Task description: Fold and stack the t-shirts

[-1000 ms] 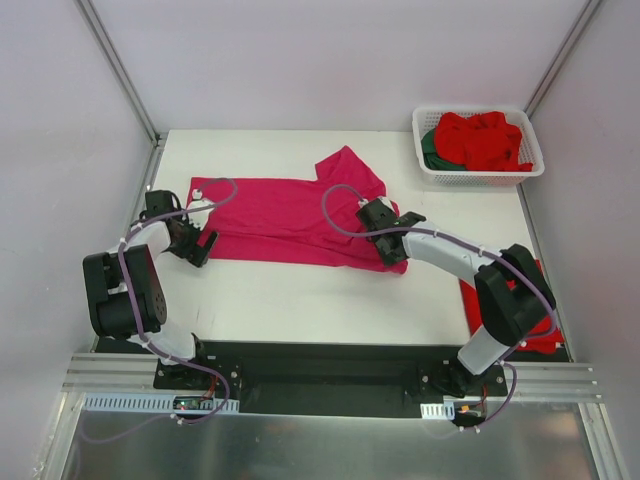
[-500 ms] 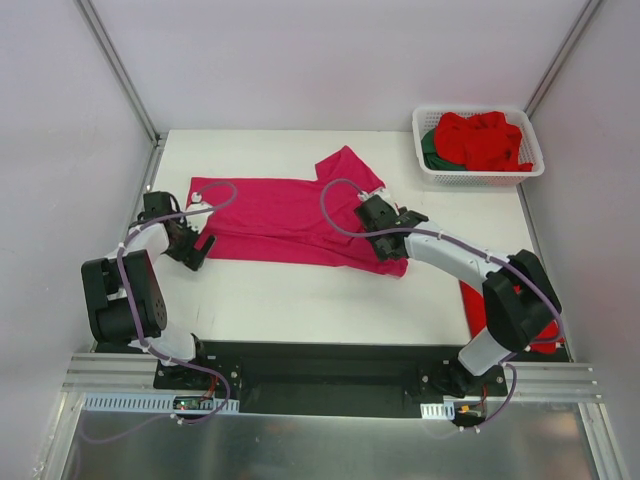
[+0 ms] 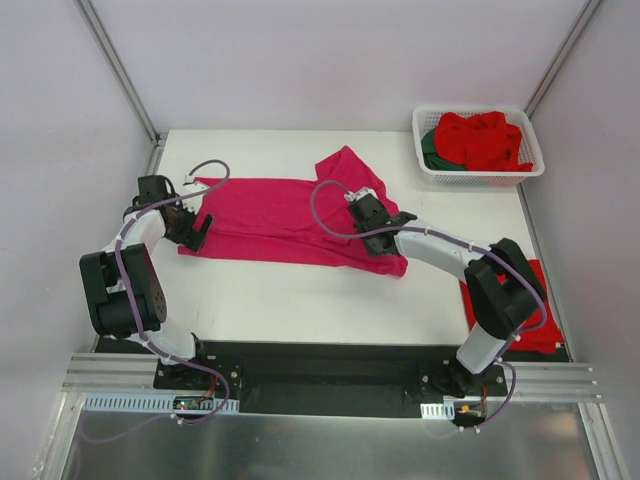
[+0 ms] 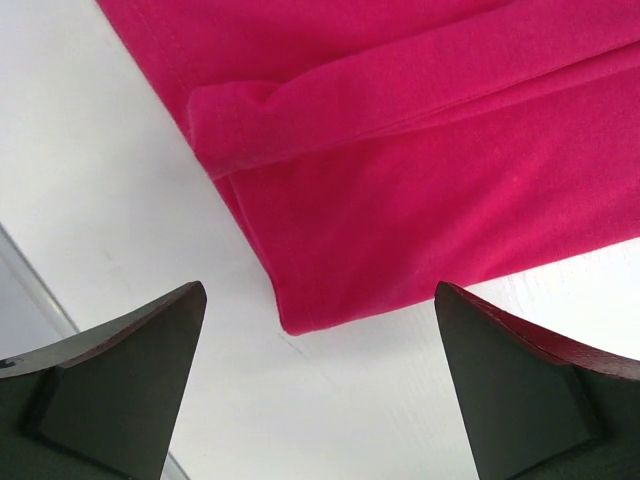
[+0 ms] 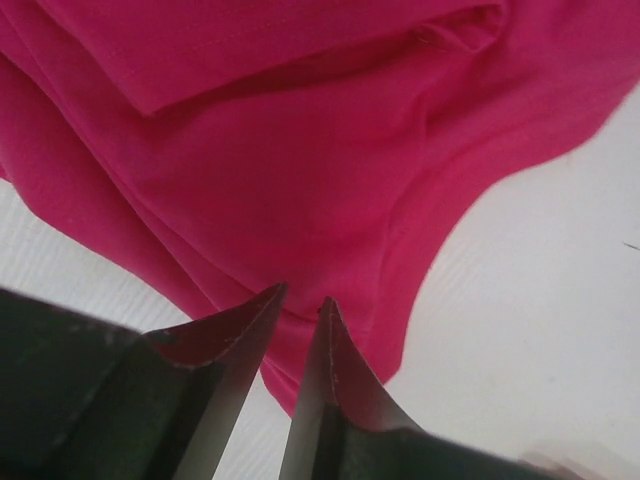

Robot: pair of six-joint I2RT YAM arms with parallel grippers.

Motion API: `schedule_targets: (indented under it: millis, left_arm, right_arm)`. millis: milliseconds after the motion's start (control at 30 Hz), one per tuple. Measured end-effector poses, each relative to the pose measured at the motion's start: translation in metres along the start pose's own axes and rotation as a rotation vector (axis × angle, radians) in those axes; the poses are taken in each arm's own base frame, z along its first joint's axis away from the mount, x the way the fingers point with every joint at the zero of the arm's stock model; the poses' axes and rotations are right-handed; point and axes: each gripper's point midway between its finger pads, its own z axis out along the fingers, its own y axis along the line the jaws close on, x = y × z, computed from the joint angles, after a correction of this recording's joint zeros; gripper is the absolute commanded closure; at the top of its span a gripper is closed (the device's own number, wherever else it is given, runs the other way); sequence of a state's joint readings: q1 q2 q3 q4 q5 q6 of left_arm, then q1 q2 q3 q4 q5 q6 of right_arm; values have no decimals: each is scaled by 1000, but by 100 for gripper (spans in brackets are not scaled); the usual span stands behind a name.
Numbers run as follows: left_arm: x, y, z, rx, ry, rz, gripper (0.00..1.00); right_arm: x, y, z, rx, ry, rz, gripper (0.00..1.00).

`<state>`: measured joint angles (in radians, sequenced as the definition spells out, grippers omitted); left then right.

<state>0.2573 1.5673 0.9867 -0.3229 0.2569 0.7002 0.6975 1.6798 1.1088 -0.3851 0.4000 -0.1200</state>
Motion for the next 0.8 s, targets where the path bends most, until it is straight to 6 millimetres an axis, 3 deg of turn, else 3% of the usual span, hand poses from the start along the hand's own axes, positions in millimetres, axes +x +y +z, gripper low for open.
schedule_targets:
  millis: [233,333,467,533,700,800]
  left_arm:
    - [14,-11,19,64,47,-53,1]
    - [16,-13,22,72,56,-64,1]
    - [16,-13,22,73,54,-74,1]
    - [16,-14,22,74,53,-80,1]
    - [15,-14,22,74,52,-82,1]
    - [15,-14,22,74,51,-82,1]
  right_arm:
    - [3,27,15,-115,29,-24,70]
    - [-11,32,13,-143,-8,-19,63]
    - [-33,35,7,-164,-64,-15,45]
    - [-45,36,3,-171,-91,-18,40]
    - [-65,42,-6,-191,-141,-23,39]
    - [-68,50,-5,-218,-144,-36,50]
